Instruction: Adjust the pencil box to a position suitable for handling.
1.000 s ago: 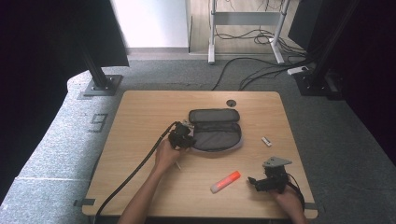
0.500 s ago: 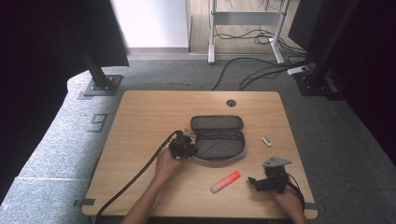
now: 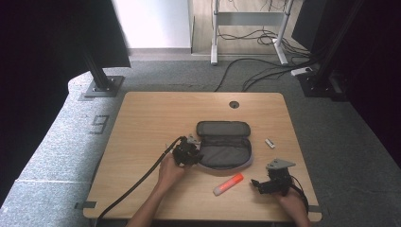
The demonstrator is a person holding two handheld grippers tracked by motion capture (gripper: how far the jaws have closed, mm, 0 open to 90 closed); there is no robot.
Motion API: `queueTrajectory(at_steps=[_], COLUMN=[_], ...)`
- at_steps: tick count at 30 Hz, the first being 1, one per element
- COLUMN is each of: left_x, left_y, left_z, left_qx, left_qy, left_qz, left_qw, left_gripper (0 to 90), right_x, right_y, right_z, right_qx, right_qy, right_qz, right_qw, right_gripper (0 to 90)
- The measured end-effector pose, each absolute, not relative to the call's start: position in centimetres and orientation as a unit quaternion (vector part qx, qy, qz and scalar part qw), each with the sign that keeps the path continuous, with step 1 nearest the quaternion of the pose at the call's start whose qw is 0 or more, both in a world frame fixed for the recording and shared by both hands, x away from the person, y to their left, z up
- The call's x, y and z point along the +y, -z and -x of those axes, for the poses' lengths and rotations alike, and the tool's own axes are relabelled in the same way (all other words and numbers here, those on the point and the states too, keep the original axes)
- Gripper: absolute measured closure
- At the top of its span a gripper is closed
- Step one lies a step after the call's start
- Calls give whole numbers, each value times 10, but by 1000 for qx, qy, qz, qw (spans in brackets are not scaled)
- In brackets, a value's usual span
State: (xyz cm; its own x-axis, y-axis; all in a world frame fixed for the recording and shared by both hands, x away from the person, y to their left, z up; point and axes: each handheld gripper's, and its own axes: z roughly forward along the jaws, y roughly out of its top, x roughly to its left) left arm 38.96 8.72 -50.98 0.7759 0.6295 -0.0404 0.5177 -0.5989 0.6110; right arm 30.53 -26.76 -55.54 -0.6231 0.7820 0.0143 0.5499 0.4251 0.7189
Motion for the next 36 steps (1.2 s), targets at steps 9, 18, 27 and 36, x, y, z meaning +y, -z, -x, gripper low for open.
queueTrajectory(at_steps=[9, 18, 27, 36], left_x=[101, 130, 168, 192], left_y=[488, 474, 478, 490], left_z=[-379, -364, -351, -341], left_qx=[311, 314, 331, 342], left_qy=[-103, -99, -101, -122], left_qz=[-881, -871, -852, -851], left_qw=[343, 365, 392, 380], left_gripper=[362, 191, 132, 18], right_x=[-268, -268, -268, -268], right_y=[555, 555, 555, 555], right_z=[-305, -305, -305, -305], right_qx=[828, 828, 828, 828], right_qy=[-355, -355, -355, -355], right_qz=[-402, -402, -402, -402], right_qw=[164, 164, 164, 164], right_gripper=[18, 18, 18, 18])
